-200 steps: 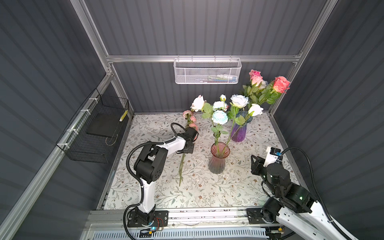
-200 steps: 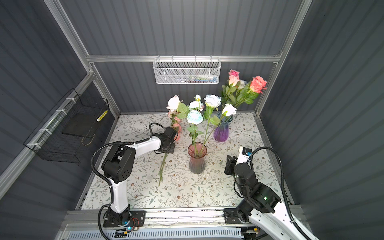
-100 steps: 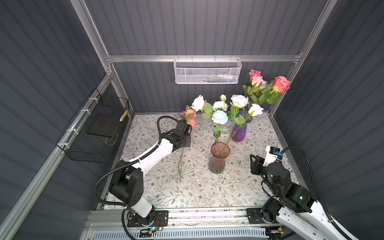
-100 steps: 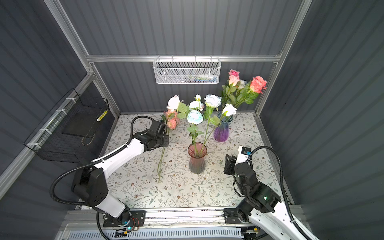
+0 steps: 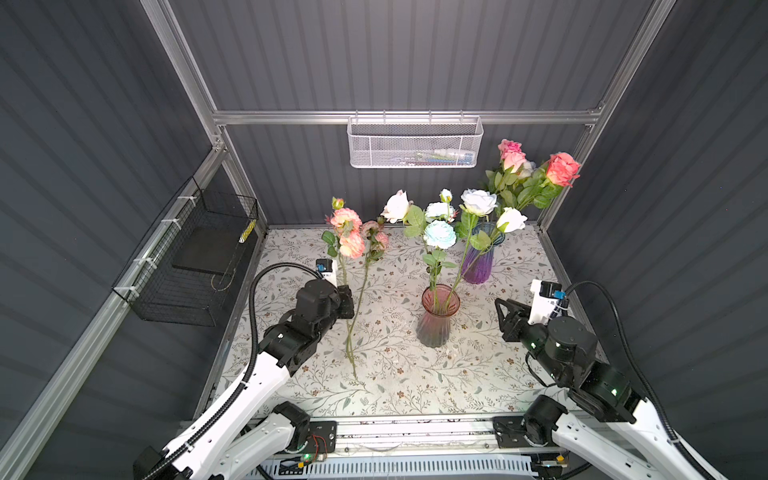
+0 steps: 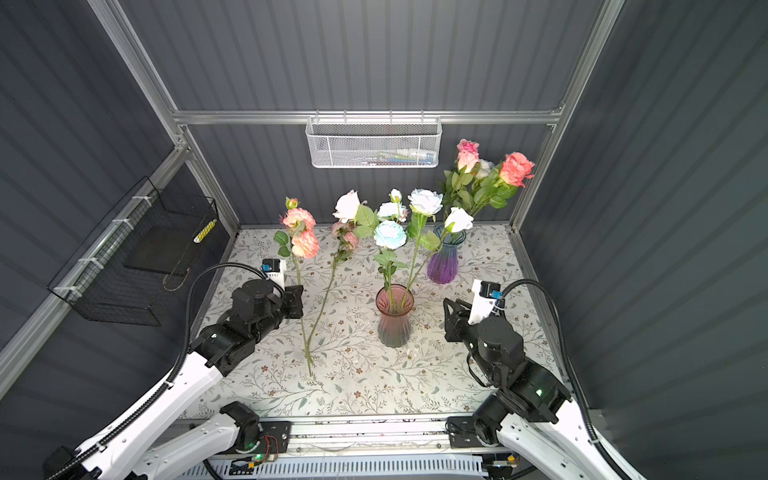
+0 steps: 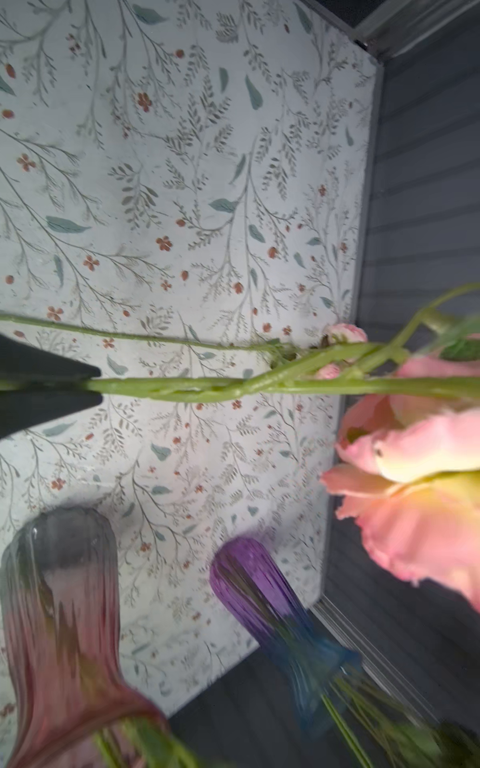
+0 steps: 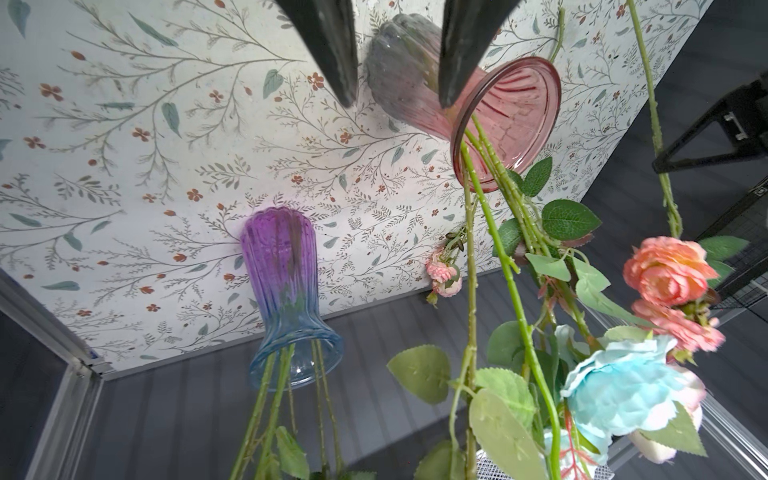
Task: Arrange the flowers into the vase
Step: 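Lift the pink spray upright with the left gripper while the right reaches toward it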
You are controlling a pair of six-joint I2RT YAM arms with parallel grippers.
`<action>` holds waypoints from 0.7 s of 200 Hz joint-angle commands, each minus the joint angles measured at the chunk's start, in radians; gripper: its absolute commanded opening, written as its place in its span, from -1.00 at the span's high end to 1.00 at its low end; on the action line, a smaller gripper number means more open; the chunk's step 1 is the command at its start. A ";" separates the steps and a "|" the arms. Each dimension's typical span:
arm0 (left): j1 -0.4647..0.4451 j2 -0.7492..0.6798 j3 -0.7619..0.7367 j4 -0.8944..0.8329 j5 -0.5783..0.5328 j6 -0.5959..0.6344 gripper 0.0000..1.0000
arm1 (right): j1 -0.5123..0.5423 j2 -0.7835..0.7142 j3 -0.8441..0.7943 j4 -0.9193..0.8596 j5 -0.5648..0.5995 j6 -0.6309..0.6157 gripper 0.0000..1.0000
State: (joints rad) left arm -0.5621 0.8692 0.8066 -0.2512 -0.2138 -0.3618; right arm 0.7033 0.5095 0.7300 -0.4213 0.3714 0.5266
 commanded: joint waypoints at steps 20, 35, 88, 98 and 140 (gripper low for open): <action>-0.002 -0.100 0.010 0.175 0.177 0.029 1.00 | -0.002 0.018 0.038 0.027 -0.082 -0.048 0.27; -0.002 -0.140 0.006 0.244 0.258 0.039 1.00 | -0.002 0.025 0.046 0.027 -0.121 -0.075 0.20; -0.002 -0.124 0.140 0.360 0.405 0.064 1.00 | -0.002 0.033 0.026 0.073 -0.077 -0.075 0.12; -0.003 -0.096 0.172 0.381 0.432 0.066 1.00 | -0.002 0.023 0.014 0.089 -0.049 -0.070 0.10; -0.009 0.022 0.287 0.448 0.496 0.051 1.00 | -0.002 -0.018 -0.015 0.123 0.005 -0.055 0.10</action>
State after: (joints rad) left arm -0.5621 0.8417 1.0290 0.1249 0.2070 -0.3202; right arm 0.7033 0.5152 0.7322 -0.3389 0.3305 0.4664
